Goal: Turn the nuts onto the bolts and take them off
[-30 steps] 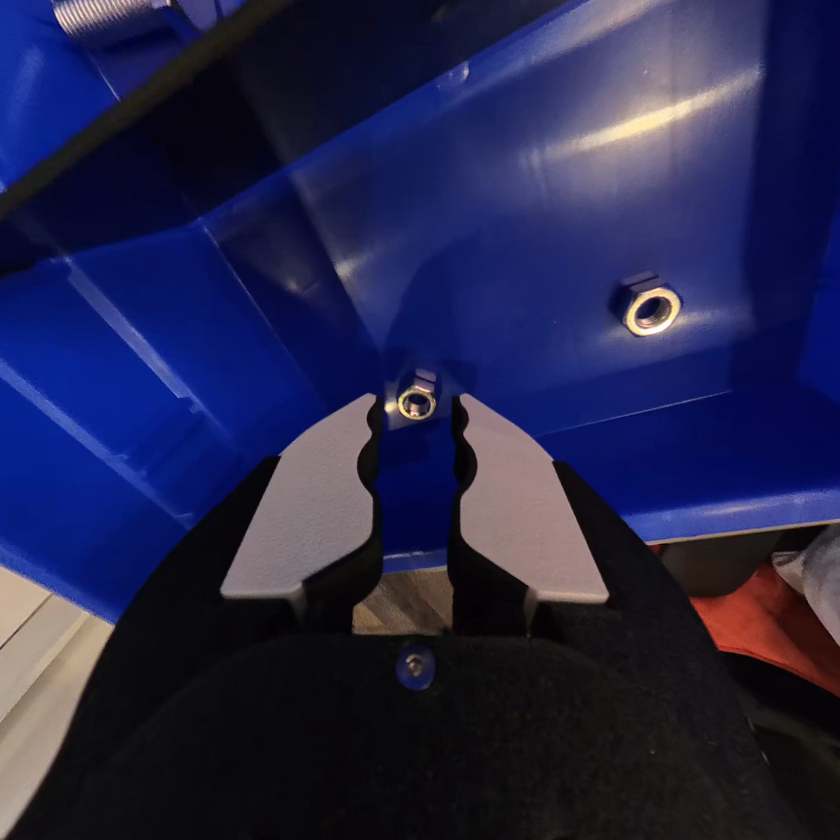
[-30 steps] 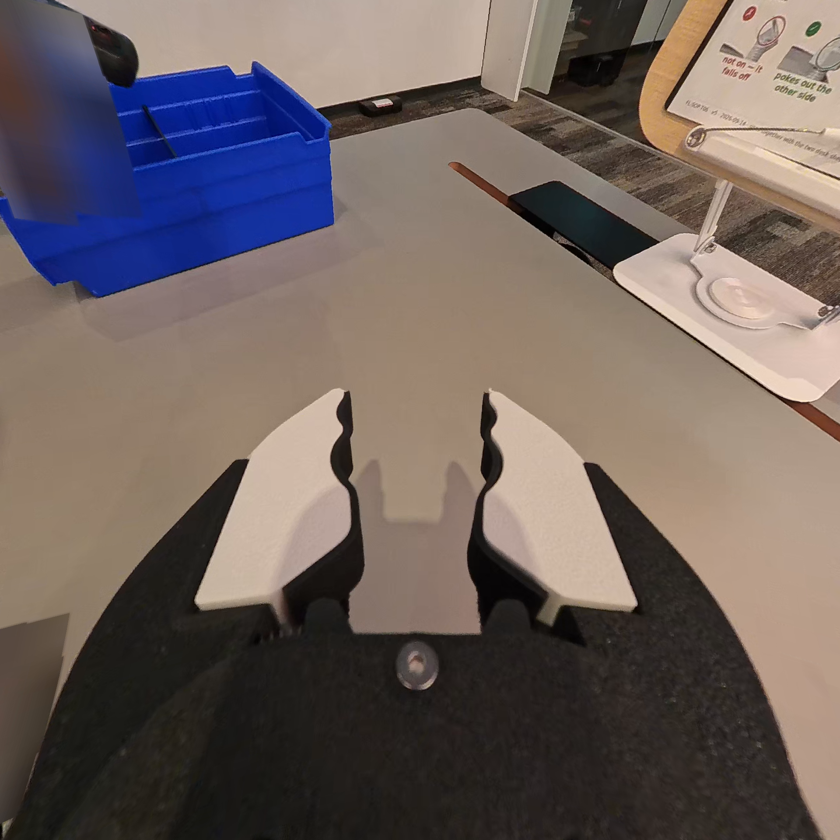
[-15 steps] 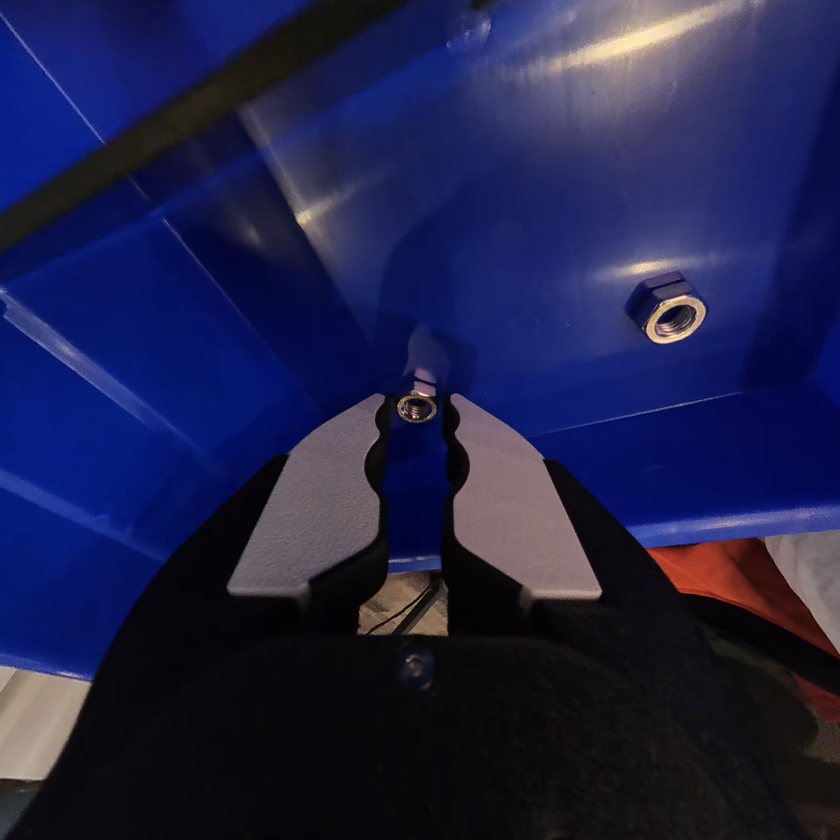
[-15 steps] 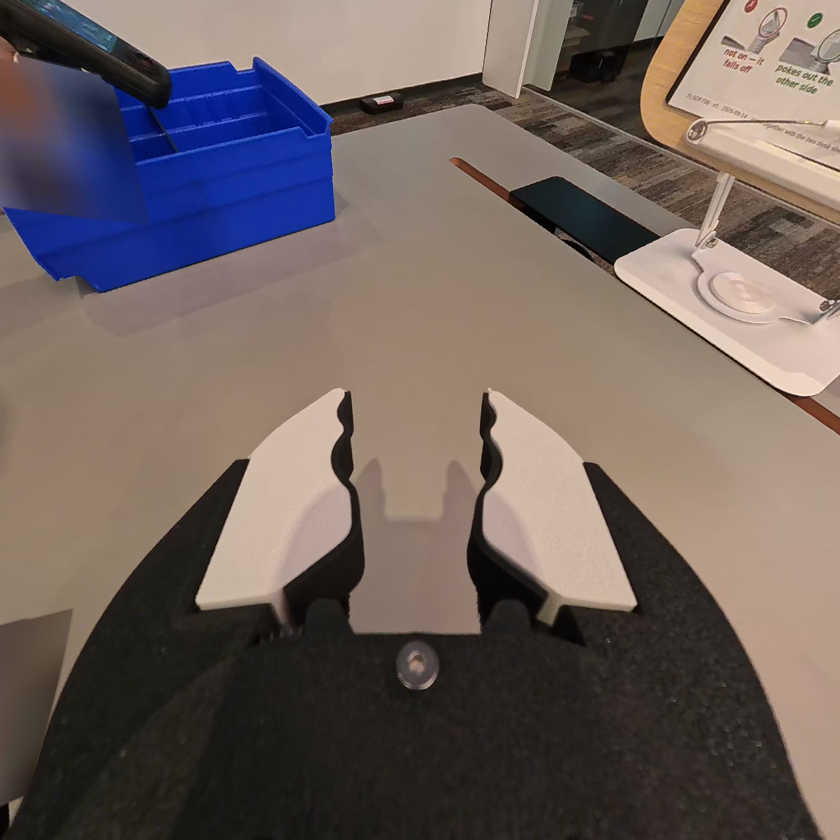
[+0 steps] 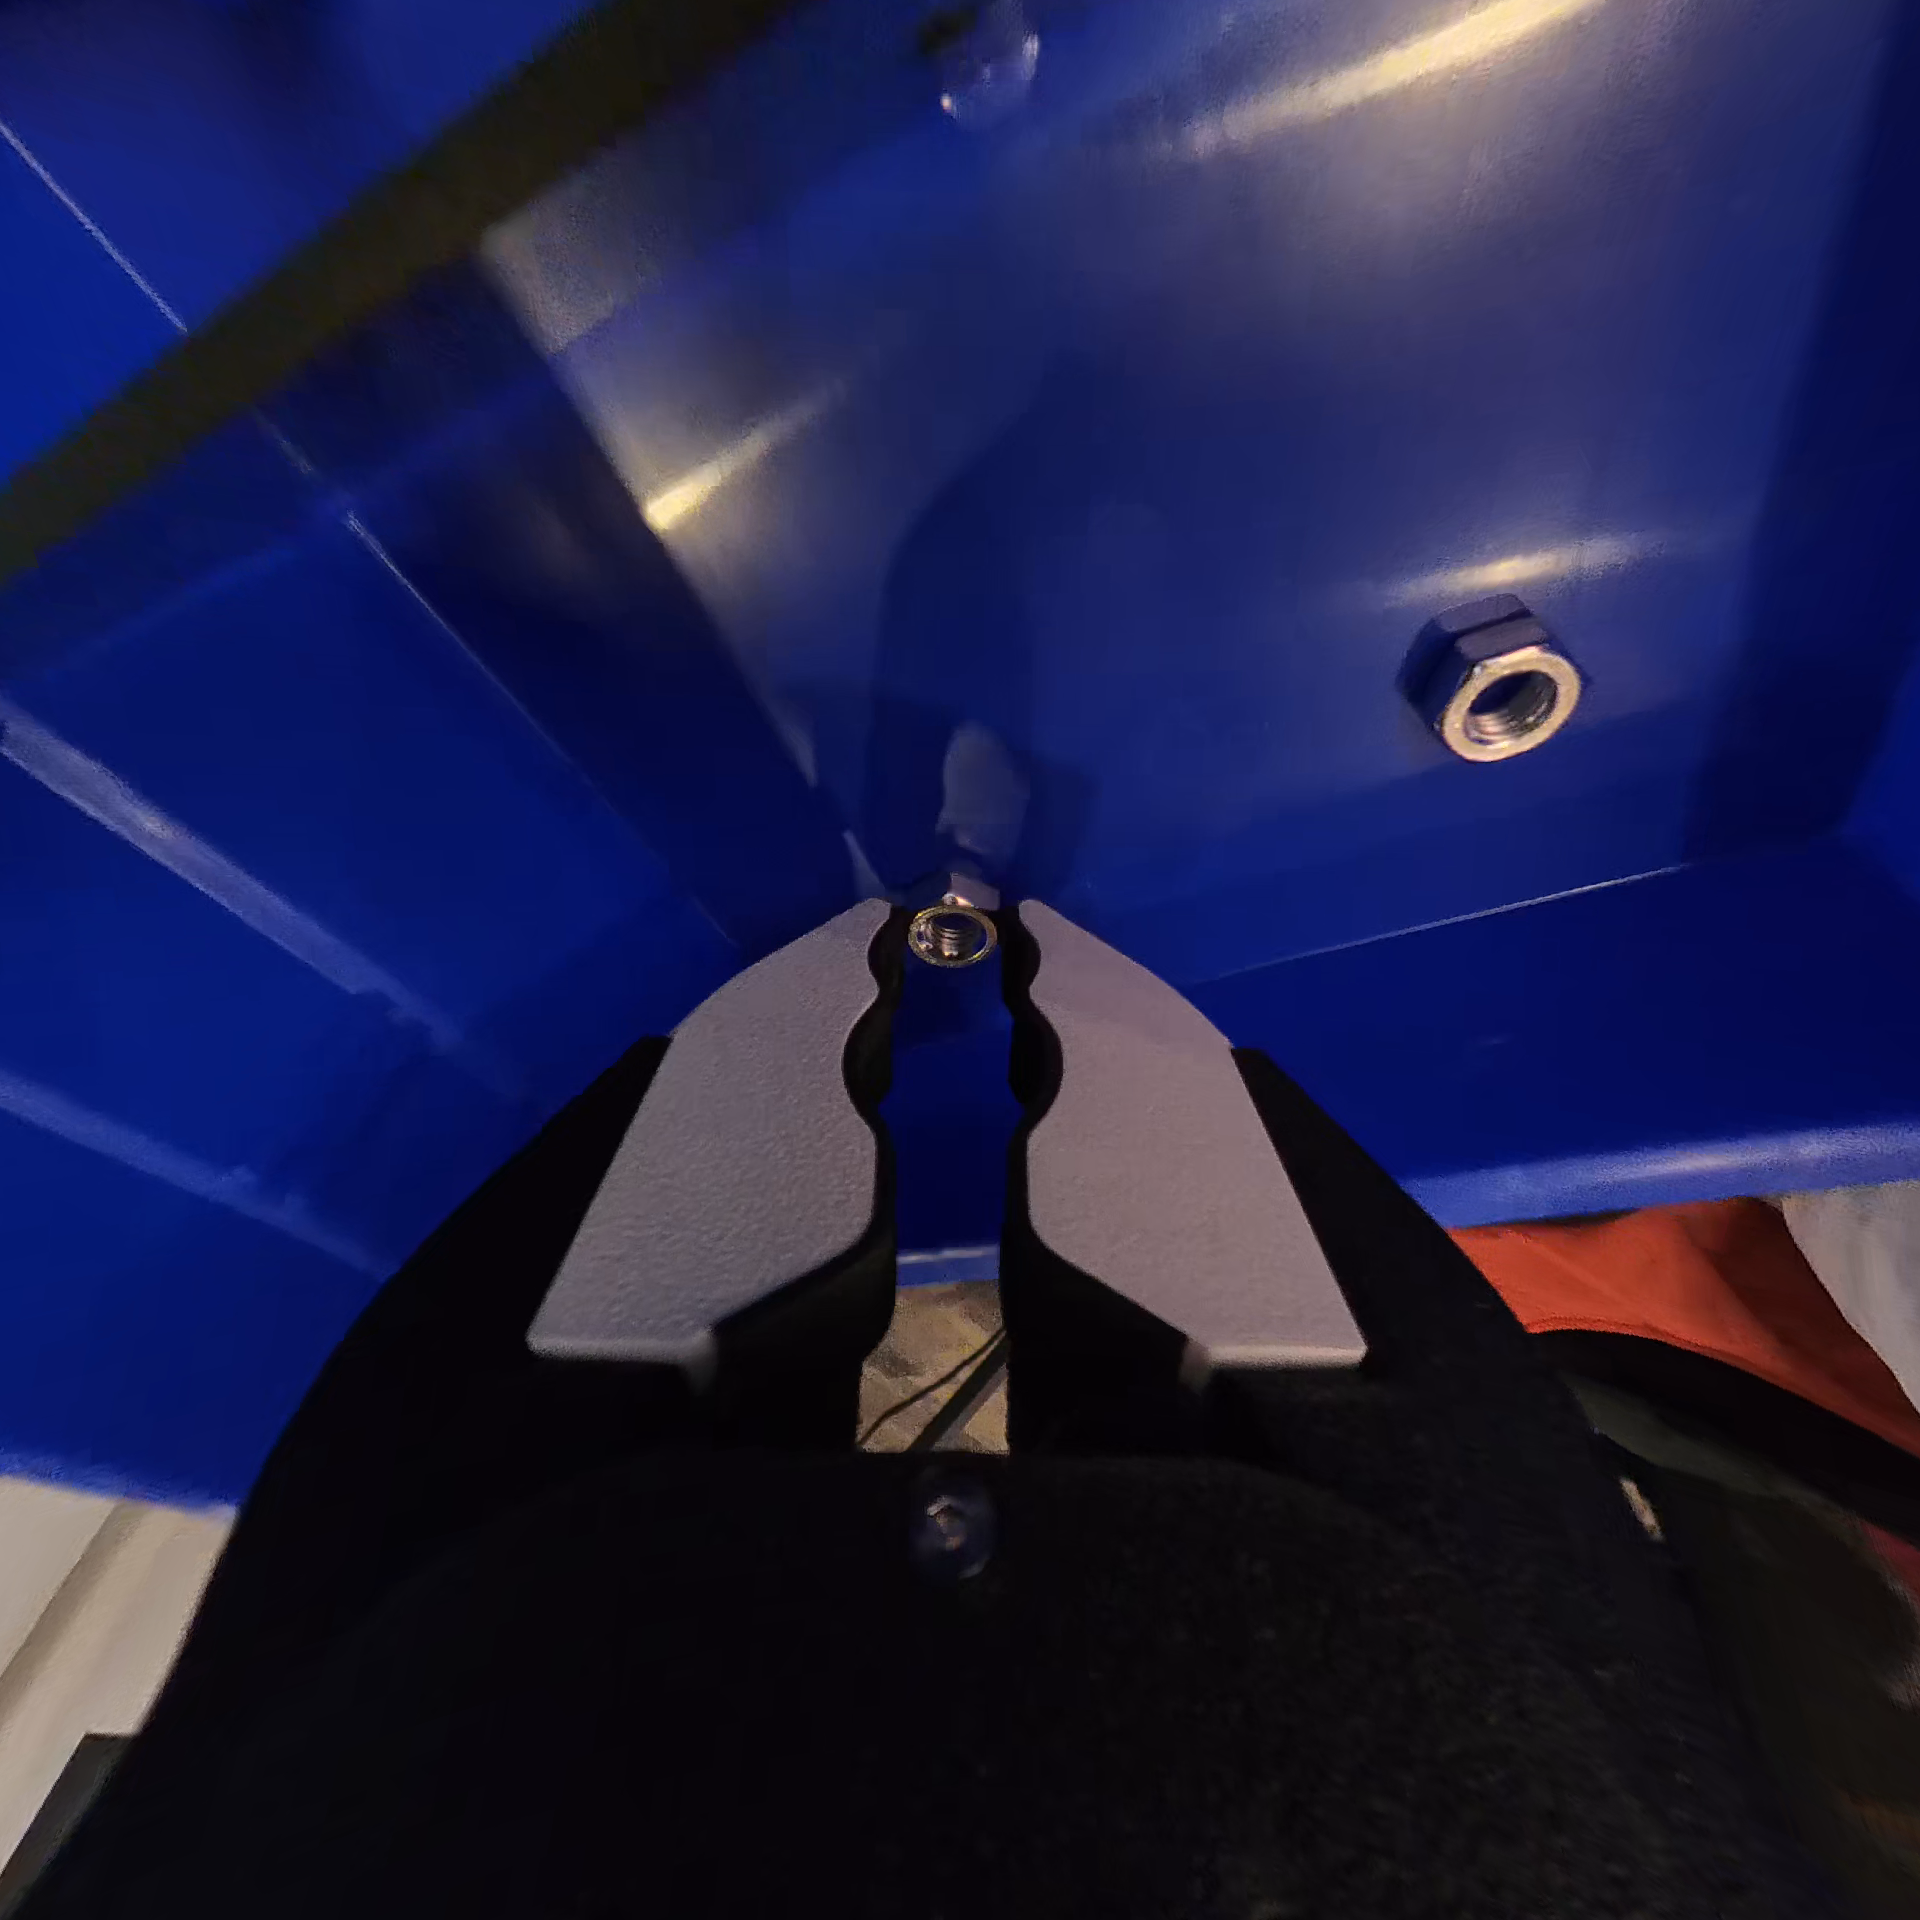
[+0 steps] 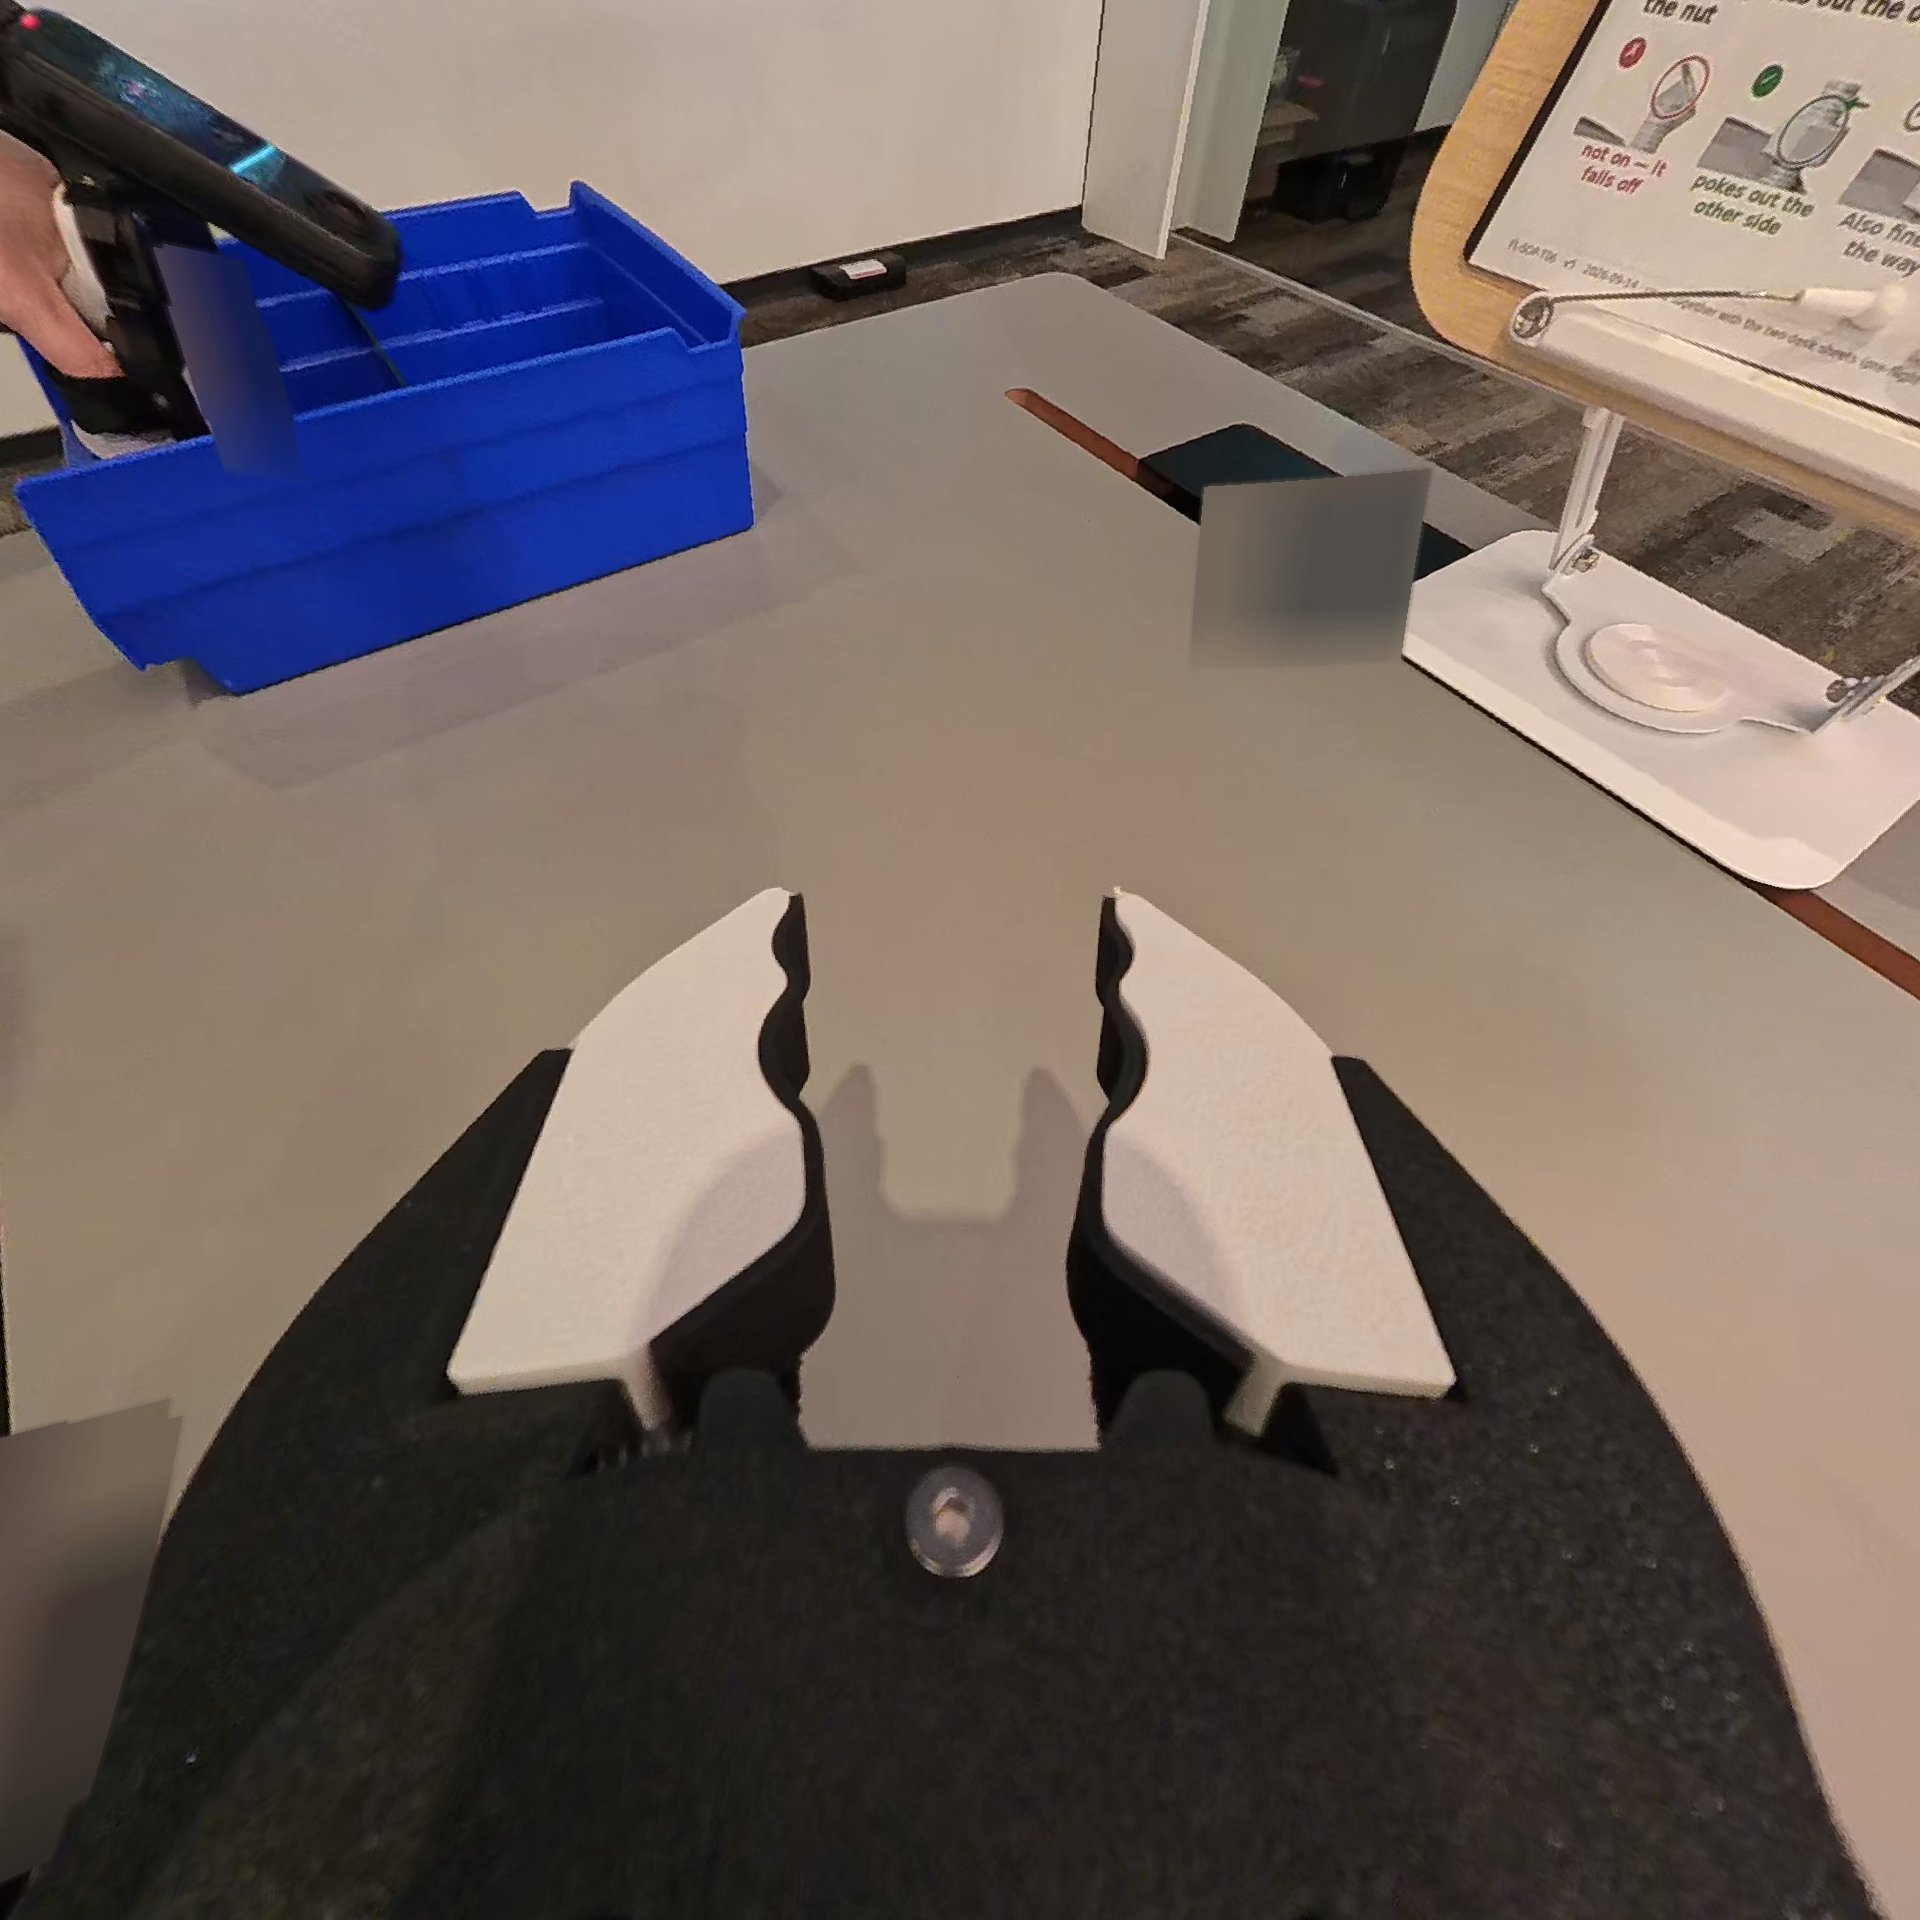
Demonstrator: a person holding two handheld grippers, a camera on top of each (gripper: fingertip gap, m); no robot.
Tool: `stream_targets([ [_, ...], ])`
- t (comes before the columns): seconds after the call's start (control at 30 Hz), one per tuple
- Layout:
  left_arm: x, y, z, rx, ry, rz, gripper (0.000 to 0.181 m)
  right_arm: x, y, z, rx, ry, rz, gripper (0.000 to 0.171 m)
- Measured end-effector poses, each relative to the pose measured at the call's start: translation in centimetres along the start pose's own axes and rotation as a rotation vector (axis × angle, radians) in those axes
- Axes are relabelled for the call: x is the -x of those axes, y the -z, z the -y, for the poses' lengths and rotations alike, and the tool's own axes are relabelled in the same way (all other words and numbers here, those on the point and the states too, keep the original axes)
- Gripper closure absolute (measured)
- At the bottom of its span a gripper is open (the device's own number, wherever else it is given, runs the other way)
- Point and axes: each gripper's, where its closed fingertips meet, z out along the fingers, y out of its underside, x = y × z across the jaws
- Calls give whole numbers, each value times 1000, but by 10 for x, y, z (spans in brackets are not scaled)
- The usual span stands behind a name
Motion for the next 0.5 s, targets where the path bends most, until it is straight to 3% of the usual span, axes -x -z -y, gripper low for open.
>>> stream_targets([
  [0.13,2,27,0,-70,9,10,164,-4,6,-1,-8,-6,-7,119],
  [0.3,-12,107,15,-218,-39,52,164,-9,16,-1,-18,-8,-19,119],
  [0.4,-53,163,47,-327,-156,69,164,-13,25,-3,-31,-17,-35,119],
  [0.5,-131,196,94,-399,-348,17,164,-18,37,-5,-47,-39,-56,119],
])
